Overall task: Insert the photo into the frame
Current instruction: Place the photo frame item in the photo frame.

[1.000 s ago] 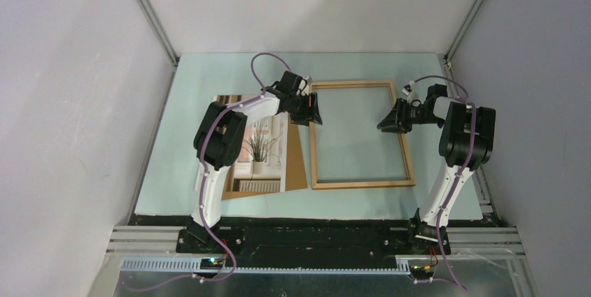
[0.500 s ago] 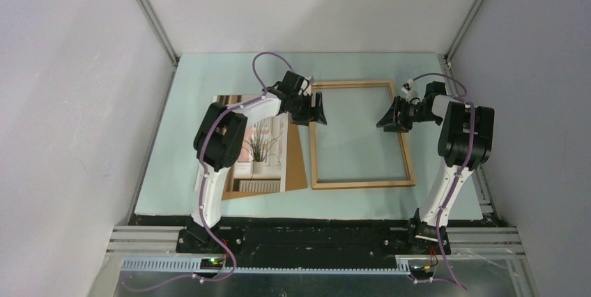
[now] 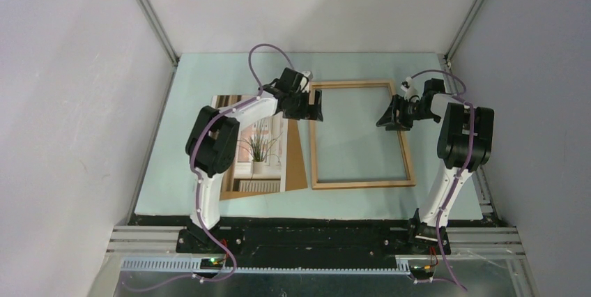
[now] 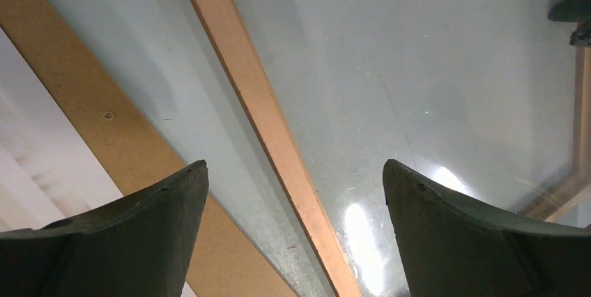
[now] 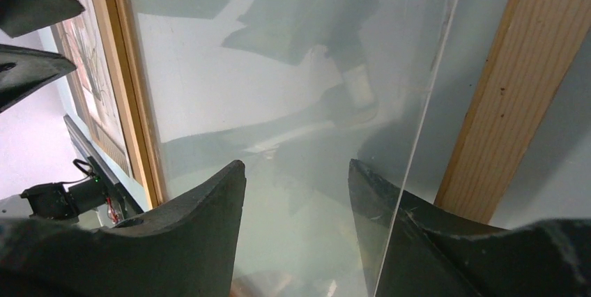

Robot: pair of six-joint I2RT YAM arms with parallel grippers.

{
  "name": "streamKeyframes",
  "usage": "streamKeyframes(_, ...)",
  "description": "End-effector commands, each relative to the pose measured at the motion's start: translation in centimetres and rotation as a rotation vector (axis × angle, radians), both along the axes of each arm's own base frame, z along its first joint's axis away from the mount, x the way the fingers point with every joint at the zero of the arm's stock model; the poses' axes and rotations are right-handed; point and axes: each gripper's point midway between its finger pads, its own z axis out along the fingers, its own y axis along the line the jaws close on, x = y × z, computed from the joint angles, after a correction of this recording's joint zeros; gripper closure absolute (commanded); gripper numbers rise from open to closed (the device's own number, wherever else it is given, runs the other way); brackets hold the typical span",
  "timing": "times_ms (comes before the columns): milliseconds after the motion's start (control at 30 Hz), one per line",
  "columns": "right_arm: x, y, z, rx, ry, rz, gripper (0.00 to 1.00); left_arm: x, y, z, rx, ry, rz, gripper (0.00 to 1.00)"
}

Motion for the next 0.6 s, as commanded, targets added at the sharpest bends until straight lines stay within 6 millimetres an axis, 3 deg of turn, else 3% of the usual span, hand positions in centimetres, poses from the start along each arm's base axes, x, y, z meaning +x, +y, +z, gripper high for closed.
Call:
streamKeyframes(0,1.4,-0.7,1.5,-0.083,-0.085,0.013,0.39,0.0,-1.6,5.2,0.001,-0.163,-0.076,0.00)
streamKeyframes(200,1.3,-0.5,1.6,-0.091,-0.089,0.019,0.39,-1.0,-5.5,6.4,-0.034,-0.204,-0.191,0.00)
streamKeyframes(567,1.4,-0.6,1.1,-0.103,-0.076,0.010,0.39,-4.5,-14.6,7.0,-0.197,-0.142,-0.385,0.00)
